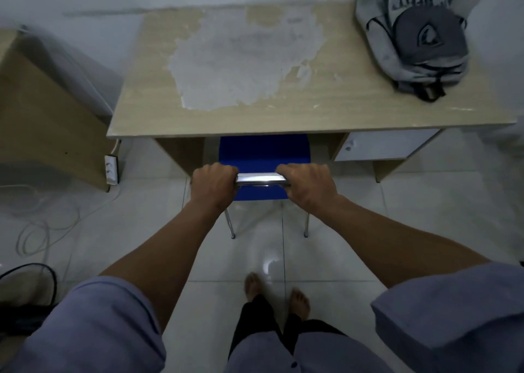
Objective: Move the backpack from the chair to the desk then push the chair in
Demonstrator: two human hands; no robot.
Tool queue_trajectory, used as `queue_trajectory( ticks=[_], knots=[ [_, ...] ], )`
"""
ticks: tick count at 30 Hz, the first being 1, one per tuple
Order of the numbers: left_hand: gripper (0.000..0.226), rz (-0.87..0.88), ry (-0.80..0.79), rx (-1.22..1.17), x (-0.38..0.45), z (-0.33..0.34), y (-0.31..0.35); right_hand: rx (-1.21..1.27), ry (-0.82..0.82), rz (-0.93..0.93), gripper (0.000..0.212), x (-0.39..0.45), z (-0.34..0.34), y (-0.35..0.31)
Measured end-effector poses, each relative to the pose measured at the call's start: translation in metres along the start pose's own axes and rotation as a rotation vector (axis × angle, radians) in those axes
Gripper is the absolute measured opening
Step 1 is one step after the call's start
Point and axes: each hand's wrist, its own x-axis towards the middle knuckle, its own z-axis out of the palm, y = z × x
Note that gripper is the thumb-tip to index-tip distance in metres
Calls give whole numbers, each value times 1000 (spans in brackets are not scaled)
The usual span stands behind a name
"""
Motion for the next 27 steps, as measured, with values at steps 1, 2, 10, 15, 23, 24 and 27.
queue_trajectory(
  ticks=[1,2,10,15,23,24,27],
  knots=[
    [18,2,4,-5,12,-2,-2,-4,7,8,23,11,1,4],
    [18,4,10,-3,24,-5,-4,-15,15,16,23,22,2,7],
    [19,72,32,6,117,-12,-21,-60,76,117,22,104,12,33],
    [18,180,31,31,133,-3,-37,-70,103,36,16,108,18,40],
    [57,250,-171,-101,135,-14,-39,85,-135,37,44,108,-4,38],
    [70,280,-219,-167,136,-22,-39,119,-193,54,56,110,-14,39],
    [96,270,-188,-267,144,-58,-32,191,-150,118,67,115,-40,44]
  ],
)
